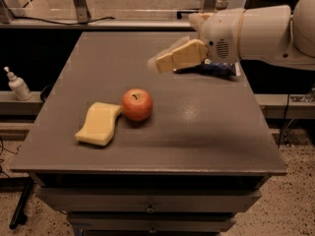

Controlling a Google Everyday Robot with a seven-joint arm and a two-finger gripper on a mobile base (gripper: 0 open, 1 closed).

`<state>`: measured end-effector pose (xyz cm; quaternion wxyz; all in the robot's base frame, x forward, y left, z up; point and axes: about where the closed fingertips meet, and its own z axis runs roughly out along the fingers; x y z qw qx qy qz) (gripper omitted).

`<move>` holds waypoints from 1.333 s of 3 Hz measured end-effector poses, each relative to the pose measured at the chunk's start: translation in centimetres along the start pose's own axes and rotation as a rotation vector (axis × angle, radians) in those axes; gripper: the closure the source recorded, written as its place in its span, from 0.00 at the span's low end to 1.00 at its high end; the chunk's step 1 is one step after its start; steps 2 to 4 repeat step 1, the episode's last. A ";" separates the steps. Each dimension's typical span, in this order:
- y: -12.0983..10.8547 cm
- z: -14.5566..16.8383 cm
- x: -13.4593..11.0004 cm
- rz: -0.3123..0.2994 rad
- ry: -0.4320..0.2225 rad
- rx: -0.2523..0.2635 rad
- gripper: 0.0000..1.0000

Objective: Move apple near sponge

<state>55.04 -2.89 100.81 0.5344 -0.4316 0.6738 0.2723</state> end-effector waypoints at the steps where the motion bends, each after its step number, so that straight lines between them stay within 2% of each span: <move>1: 0.2 0.2 0.2 0.001 0.004 -0.005 0.00; 4: 0.2 0.2 0.2 0.001 0.004 -0.005 0.00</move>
Offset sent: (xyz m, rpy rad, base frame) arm 0.0000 0.0000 0.0000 0.0000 0.0000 0.0000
